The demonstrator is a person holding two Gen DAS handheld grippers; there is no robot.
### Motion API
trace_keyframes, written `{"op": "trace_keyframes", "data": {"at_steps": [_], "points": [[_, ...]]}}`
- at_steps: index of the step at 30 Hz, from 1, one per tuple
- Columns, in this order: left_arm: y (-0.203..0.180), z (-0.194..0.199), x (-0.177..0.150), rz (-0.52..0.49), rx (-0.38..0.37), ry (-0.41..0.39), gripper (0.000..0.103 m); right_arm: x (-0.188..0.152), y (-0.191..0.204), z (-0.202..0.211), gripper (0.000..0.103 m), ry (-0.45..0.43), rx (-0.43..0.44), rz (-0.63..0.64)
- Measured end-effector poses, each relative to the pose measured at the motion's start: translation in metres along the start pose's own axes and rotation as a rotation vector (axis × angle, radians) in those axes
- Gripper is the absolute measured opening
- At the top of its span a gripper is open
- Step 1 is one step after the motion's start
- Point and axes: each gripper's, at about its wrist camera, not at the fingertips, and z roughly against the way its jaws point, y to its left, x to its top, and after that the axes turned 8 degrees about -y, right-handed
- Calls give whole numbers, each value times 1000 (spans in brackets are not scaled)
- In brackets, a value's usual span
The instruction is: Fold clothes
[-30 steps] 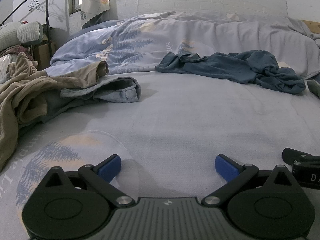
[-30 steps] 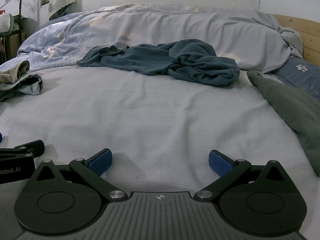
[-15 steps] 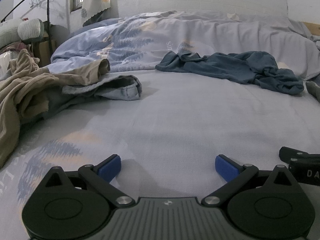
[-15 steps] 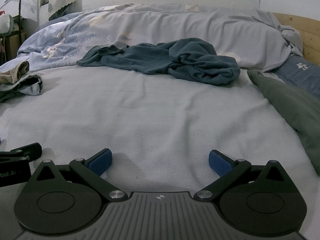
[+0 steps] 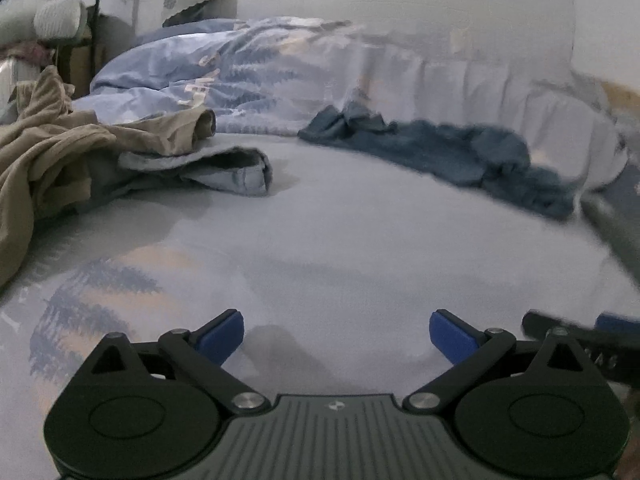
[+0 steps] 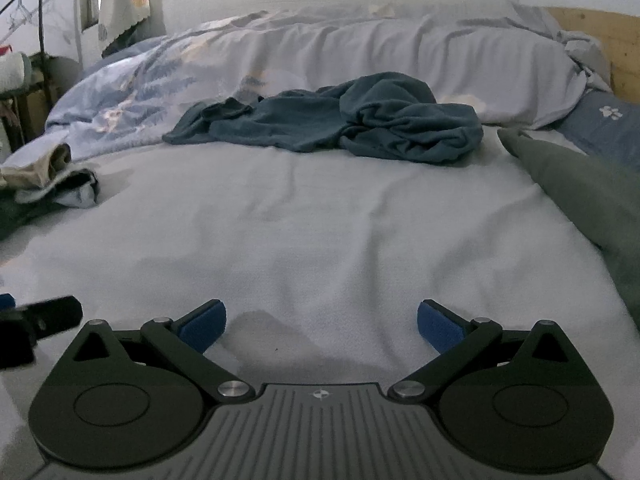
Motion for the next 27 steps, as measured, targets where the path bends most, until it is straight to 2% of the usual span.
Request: {"op": "trace_keyframes", "data": {"at_steps": [4,7,12,16,20,24,26,27], "points": [[6,4,12,46,2,-28,103,17,-8,19,99,-66,-17,-4],[9,7,24,100,-9,-52,103,34,-16,34,87,-135,-45,2],[4,13,38,124,-51,-99,103,69,-37,30,76,-184,-85,52],[4,8,40,136,-47,-96,103,98,-55,8,76,-198,-107,116],[6,1,40,190,-54,-72,102,118,-69,-25,76,-187,-144,174],[3,-3,36,192,-64,-64,102,120,-79,-70,75,-139,-154,185],[2,-5,33,191,-69,-54,102,115,-84,-91,68,-117,-165,190],[2,-5,31,191,-70,-53,102,111,-86,-100,68,-109,-171,193]]}}
